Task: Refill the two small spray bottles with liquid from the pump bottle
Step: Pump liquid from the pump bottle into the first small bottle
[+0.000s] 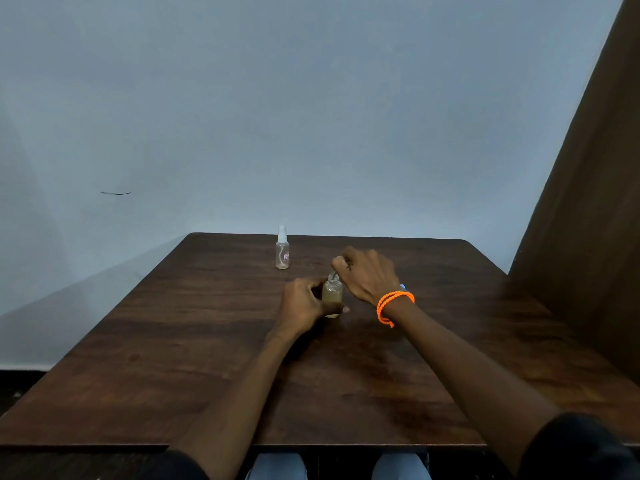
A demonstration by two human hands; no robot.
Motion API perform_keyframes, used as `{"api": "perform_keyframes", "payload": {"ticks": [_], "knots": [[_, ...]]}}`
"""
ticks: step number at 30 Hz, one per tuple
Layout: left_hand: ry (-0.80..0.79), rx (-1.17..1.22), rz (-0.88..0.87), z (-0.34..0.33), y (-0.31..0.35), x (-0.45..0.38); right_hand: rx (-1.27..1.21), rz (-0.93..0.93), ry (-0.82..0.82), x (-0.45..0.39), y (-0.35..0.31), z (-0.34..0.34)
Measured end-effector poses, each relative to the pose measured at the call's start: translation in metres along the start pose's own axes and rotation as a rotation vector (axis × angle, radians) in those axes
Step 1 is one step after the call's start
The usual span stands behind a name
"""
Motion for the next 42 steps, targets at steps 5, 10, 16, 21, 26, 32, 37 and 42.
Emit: {"api": "perform_keyframes", "payload": {"ticks": [5,10,16,21,26,32,37,42], "knots": [[0.013,-0.007,0.001,0.0013,0.0014,-0.0001,-0.011,0.002,0.0,0.001,-0.0004,0.0002],[0.004,0.007,0.001,0.0006,0.0001,0.0001,-0.002,0.006,0.001,-0.0004,0.0001,0.001],[0.02,-0.017,-0.004,0.0023,-0.0007,-0.0006,0.023,0.018,-0.002,0.0006,-0.0017,-0.0024],[0.016,-0.039,-0.005,0.0,-0.0028,-0.0018,-0.033,-0.005,0.016,-0.0019,0.0034,0.002],[0.026,-0.036,0.007,0.001,-0.0037,-0.002,0.026,0.002,0.014,-0.0018,0.0024,-0.0029],[0.022,-0.042,-0.003,0.0,-0.0064,-0.0032,-0.015,0.001,0.011,-0.0019,0.0018,-0.0026],[0.032,-0.037,0.006,0.0002,-0.0056,-0.0031,0.015,0.015,0.021,-0.0017,0.0007,-0.003],[0.026,-0.029,0.011,0.0015,-0.0073,-0.0025,-0.017,0.006,-0.035,-0.0029,0.0068,-0.0065]]}}
Point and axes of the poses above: each hand's wrist, its own x-axis away from the middle knuckle, its own z-axis out of the back of the hand, y = z × x, the point moved 8 cm from there along -x, towards the middle knuckle, and after that the axes turned 3 degrees about -z, right-handed, at the moved point
